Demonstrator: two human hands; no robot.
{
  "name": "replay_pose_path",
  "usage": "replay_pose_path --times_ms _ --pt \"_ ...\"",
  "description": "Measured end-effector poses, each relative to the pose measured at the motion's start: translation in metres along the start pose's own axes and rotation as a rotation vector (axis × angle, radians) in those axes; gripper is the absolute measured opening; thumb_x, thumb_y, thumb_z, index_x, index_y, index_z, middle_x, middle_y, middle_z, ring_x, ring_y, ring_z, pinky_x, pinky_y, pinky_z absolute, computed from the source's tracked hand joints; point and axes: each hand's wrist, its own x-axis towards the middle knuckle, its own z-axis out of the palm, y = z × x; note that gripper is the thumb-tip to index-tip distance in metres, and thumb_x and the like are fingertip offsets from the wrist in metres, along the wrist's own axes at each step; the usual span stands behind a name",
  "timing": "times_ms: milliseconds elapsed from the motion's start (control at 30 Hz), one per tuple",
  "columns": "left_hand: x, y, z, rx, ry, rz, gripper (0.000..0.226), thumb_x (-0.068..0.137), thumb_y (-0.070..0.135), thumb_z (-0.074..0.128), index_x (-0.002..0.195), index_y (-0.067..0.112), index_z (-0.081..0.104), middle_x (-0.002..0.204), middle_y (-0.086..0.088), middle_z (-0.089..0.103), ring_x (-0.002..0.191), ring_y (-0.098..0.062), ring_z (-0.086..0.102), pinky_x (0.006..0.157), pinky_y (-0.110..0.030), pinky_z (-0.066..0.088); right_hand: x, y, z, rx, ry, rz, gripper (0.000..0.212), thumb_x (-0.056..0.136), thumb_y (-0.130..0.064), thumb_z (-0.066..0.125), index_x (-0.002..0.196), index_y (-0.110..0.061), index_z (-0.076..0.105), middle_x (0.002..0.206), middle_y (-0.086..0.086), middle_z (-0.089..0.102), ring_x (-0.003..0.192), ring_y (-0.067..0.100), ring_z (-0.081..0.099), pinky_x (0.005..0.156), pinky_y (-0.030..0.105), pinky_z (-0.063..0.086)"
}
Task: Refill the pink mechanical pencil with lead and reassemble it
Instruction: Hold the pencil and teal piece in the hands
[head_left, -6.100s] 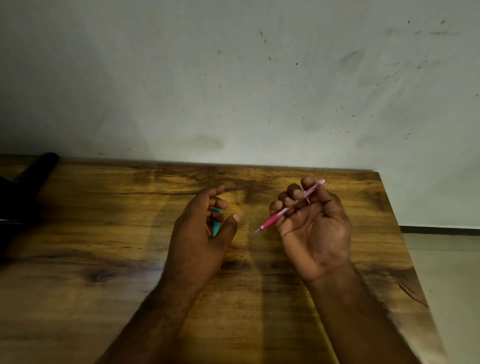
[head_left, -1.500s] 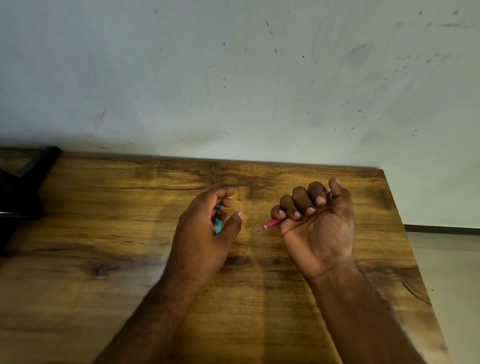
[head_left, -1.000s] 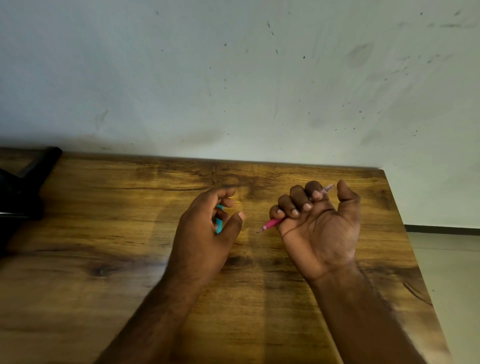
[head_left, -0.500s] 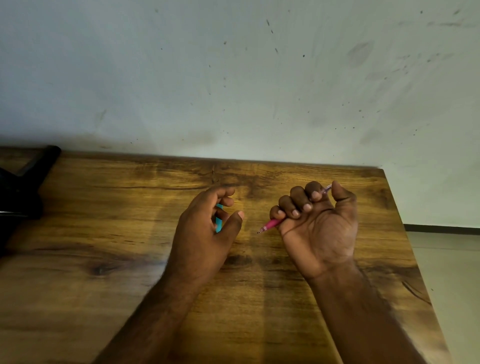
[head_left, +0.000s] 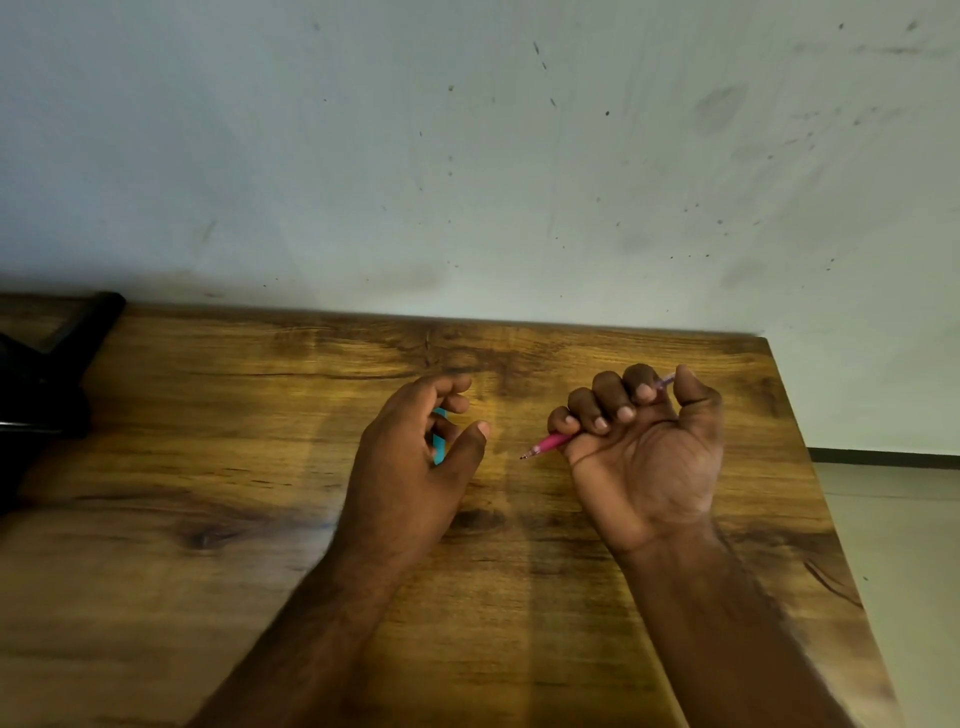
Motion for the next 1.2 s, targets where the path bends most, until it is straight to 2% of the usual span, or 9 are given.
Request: replay_pose_path --times_ms 567,700,1100,1200 --pt "-0.0002 0.0000 0.0009 0.003 -0.002 -0.001 0.042 0.090 0.034 0.072 0.129 0.036 0.059 0.110 0.022 0.062 0.095 0.006 0.060 0.070 -0.008 0.047 0.0014 0.0016 0.0007 0.005 -0.017 0.029 0.045 0.101 -0.049 0.035 0.068 -0.021 0.047 0.064 -0.003 0.035 0.063 0.015 0.030 0.066 0.035 0.031" --pt "-0.0001 0.0002 0.0007 -0.001 -0.003 0.001 0.042 0.089 0.033 0.072 0.129 0.036 0.059 0.110 0.021 0.062 0.094 0.004 0.061 0.073 -0.011 0.047 0.0008 0.0010 0.0000 -0.010 -0.010 0.007 0.039 0.098 -0.045 0.038 0.067 -0.021 0.044 0.062 -0.004 0.033 0.062 0.015 0.028 0.064 0.035 0.031" --pt "-0.0004 0.0005 -0.0001 -0.007 -0.002 0.004 0.040 0.089 0.032 0.073 0.126 0.039 0.058 0.110 0.020 0.063 0.093 0.003 0.062 0.071 -0.010 0.048 0.0011 0.0016 0.0005 -0.003 -0.005 0.022 0.042 0.100 -0.048 0.037 0.070 -0.021 0.046 0.064 -0.003 0.034 0.062 0.015 0.031 0.066 0.035 0.032" --pt "-0.0002 0.0015 -0.0001 -0.007 -0.001 0.005 0.040 0.089 0.032 0.073 0.126 0.039 0.058 0.111 0.020 0.063 0.094 0.003 0.062 0.073 -0.011 0.048 0.0004 0.0020 0.0019 -0.024 0.006 0.001 0.035 0.095 -0.045 0.042 0.069 -0.021 0.043 0.062 -0.004 0.032 0.061 0.014 0.028 0.064 0.034 0.032"
